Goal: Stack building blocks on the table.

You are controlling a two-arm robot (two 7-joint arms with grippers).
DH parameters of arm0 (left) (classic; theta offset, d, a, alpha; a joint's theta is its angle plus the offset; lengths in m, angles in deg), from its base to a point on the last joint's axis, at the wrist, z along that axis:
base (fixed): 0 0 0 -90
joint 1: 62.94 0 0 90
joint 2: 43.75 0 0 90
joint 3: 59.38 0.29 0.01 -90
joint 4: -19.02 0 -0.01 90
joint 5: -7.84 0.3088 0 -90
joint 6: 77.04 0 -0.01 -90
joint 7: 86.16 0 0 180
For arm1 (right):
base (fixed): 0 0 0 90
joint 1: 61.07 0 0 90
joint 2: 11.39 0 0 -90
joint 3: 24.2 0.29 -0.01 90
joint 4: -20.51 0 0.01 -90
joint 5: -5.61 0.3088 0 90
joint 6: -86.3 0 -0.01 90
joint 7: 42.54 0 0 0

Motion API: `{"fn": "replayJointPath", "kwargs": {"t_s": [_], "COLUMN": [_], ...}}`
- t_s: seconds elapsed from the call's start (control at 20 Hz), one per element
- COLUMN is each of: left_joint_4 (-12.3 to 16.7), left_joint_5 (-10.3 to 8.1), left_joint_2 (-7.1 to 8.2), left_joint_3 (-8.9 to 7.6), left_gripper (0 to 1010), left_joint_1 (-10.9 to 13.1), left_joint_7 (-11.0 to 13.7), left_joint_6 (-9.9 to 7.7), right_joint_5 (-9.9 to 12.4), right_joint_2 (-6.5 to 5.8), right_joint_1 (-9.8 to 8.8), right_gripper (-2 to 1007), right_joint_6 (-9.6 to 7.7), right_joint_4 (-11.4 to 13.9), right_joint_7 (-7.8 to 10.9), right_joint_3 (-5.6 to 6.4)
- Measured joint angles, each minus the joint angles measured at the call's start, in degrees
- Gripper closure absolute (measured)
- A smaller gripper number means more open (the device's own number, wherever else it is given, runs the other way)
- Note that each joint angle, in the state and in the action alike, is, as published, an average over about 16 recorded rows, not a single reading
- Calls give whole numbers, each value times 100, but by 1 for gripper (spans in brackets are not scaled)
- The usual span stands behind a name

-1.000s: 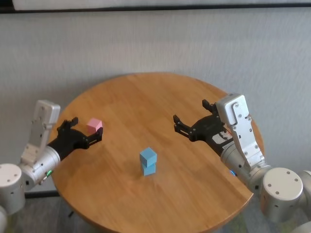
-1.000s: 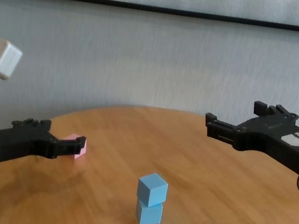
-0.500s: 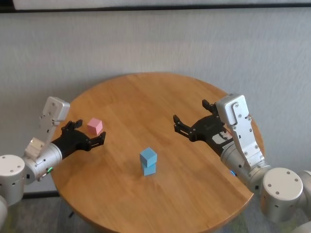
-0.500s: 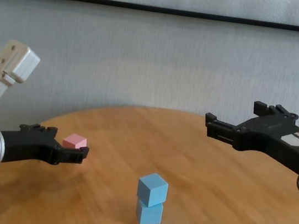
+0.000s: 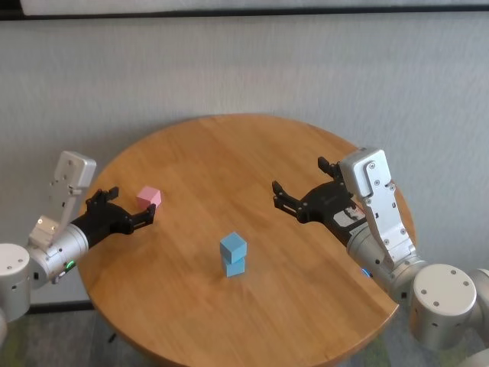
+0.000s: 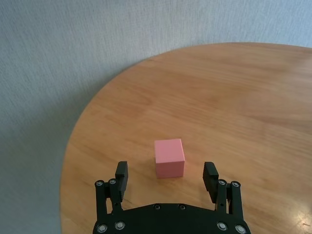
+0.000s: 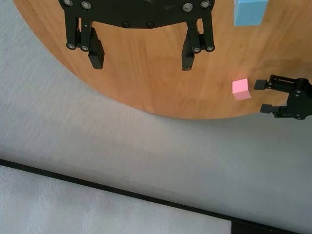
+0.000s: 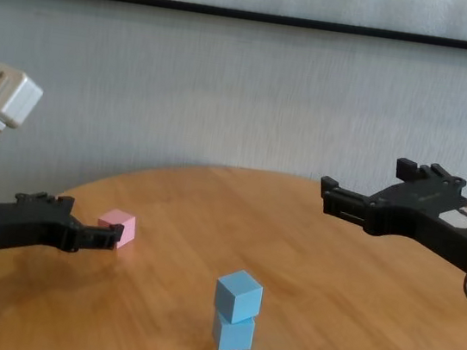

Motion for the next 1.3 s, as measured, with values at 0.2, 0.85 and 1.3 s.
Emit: {"fn": "replayJointPath", "kwargs": {"t_s": [0.2,0.85,1.3], "left_joint_4": [-358,-1588,-2116], "left_joint_5": [-37,-28,64], "left_joint_2": [-66,-280,-386], "left_joint_3": [-43,-56,-87], "left_gripper": [8,8,9], "left_joint_1": [-204,-922,-1204], "left_joint_7": [162,605,733], "left_joint_6": [150,596,764], "right_joint_5": [0,0,0], "right_joint_2": [0,0,0], "right_joint_1": [0,0,0], "right_gripper": [0,0,0], "right_joint_6": [0,0,0], "right_joint_4": [0,0,0], "right_joint_7": [0,0,0], "right_joint_3": [0,0,0]}}
